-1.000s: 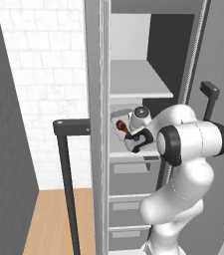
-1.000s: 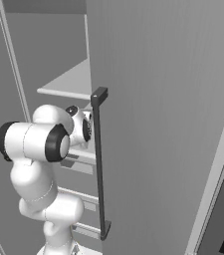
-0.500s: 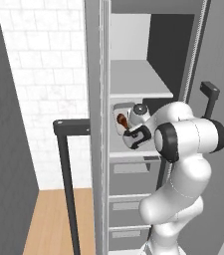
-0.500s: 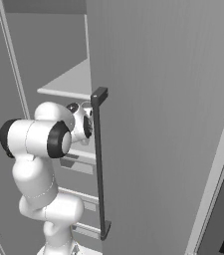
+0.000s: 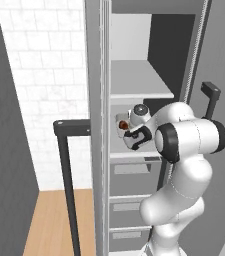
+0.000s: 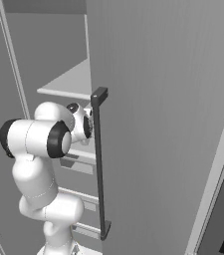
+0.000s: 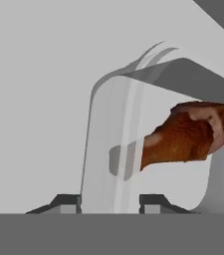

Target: Take the meat container that has the chicken drumstick and place it on the second highest rack of the freezer. Then take the vegetable container that has the sweet potato and lemon and place it on the highest rack of the freezer.

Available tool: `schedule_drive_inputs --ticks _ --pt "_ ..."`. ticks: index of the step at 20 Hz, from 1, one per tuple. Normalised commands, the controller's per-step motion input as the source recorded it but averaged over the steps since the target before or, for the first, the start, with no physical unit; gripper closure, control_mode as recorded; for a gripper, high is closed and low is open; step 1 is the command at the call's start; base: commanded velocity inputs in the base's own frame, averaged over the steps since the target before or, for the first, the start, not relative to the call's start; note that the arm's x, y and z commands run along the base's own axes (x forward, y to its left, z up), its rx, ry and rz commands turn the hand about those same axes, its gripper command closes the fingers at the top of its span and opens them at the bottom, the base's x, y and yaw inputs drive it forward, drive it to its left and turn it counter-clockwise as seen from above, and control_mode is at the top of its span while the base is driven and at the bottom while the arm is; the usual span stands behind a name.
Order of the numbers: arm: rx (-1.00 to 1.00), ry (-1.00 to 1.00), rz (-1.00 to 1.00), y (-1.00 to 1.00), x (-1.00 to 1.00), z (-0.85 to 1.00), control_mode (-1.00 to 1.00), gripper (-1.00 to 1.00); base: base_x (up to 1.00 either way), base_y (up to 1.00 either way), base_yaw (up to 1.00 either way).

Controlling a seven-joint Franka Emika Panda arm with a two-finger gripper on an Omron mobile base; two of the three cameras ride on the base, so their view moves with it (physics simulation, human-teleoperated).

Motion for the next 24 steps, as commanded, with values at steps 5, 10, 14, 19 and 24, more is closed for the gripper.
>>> schedule_drive_inputs --ticks 5,10,14,19,24 --pt "0.0 0.0 0.0 0.0 0.0 0.0 -1.0 -1.0 0.0 0.0 0.0" --pt "0.0 -0.06 0.0 0.0 -0.28 0.01 -1.0 -1.0 0.0 0.0 0.0" --pt "0.0 -0.2 0.0 0.0 -0.73 0.16 -1.0 -1.0 0.0 0.0 0.0" --pt "0.0 -0.07 -0.07 0.01 -0.48 0.63 -1.0 -1.0 0.0 0.0 0.0" --pt "0.0 0.0 -0.14 0.0 -0.3 0.9 -1.0 -1.0 0.0 0.0 0.0"
